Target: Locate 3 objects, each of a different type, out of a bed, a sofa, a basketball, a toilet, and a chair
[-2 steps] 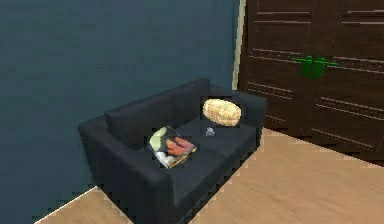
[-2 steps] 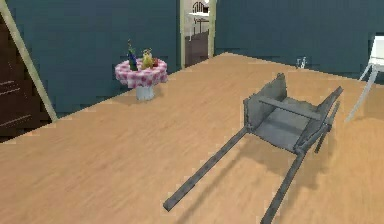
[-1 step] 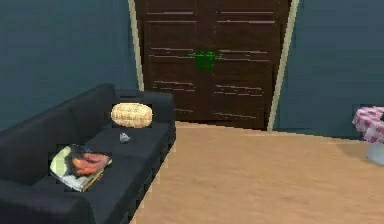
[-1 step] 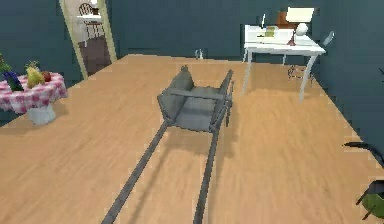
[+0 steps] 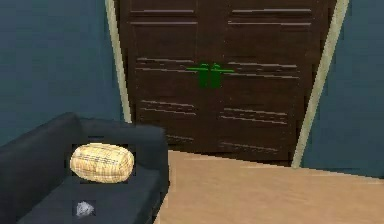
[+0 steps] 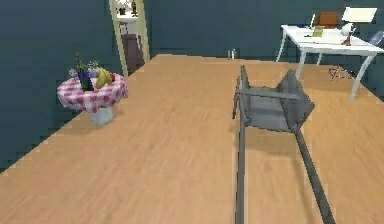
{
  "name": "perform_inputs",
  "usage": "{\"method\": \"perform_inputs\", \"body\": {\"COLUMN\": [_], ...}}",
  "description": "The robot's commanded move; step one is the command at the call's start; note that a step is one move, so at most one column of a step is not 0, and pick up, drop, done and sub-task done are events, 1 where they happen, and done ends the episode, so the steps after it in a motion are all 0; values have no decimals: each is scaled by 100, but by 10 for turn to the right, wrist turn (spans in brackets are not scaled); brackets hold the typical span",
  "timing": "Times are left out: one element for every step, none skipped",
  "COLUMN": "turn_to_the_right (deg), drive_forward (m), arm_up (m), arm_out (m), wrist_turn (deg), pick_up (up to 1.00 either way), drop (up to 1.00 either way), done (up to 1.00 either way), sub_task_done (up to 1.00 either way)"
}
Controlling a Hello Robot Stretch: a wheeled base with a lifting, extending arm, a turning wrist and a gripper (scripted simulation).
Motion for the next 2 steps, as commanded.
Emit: {"method": "perform_inputs", "body": {"turn_to_the_right": [450,450], "drive_forward": [0,0], "arm_up": [0,0], "arm_out": [0,0], "wrist_turn": [0,0], "pick_up": [0,0], "drop": [0,0], "done": [0,0], "sub_task_done": [0,0]}}
